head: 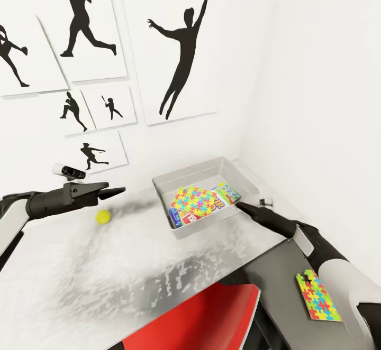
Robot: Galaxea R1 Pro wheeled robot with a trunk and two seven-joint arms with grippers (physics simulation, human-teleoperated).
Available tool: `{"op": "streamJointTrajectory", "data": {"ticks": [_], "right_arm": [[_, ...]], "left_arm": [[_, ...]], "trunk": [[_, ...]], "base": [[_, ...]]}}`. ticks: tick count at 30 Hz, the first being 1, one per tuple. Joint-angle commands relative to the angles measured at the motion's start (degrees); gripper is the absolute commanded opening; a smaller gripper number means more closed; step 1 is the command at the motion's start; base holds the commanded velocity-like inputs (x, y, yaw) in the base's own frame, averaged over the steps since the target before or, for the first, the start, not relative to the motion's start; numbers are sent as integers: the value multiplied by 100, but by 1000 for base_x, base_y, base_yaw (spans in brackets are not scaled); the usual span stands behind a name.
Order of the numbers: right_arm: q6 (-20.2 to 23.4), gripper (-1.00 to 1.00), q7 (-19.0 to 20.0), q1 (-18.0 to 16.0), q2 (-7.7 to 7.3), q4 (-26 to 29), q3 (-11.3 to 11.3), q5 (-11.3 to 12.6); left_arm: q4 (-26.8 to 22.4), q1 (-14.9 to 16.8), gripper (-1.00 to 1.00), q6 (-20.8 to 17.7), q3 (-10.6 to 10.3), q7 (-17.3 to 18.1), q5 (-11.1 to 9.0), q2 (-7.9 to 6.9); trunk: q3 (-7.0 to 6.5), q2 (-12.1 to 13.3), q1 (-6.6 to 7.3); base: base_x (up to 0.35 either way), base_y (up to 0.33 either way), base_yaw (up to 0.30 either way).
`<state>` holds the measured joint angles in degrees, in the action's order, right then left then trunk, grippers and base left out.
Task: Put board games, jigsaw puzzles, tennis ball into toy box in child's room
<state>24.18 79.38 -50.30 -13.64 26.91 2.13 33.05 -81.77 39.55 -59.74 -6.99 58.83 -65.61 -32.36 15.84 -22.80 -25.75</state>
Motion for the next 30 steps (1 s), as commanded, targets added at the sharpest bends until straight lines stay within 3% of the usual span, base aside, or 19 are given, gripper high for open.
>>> {"op": "streamJointTrajectory", "data": {"ticks": [1, 6, 12, 30], "right_arm": [[3, 100, 182, 117, -15, -1, -41, 44], [-262, 100, 627, 499, -45, 4, -290, 51], [-429, 100, 732, 663, -50, 7, -357, 52], [-474, 100, 777, 887, 0, -6, -399, 44]], "left_arm": [[3, -52, 100, -23, -7, 15, -10, -15], [2, -330, 100, -22, -3, 15, 7, -30], [-4, -540, 100, -26, 16, 31, 7, -60], [-6, -580, 100, -26, 14, 41, 10, -97]], "trunk": [[10, -11, -4], [10, -11, -4], [-11, -11, -4], [-160, -11, -4]], "base": [[0, 0, 0], [-40, 0, 0], [-221, 0, -37], [-39, 0, -87]]}}
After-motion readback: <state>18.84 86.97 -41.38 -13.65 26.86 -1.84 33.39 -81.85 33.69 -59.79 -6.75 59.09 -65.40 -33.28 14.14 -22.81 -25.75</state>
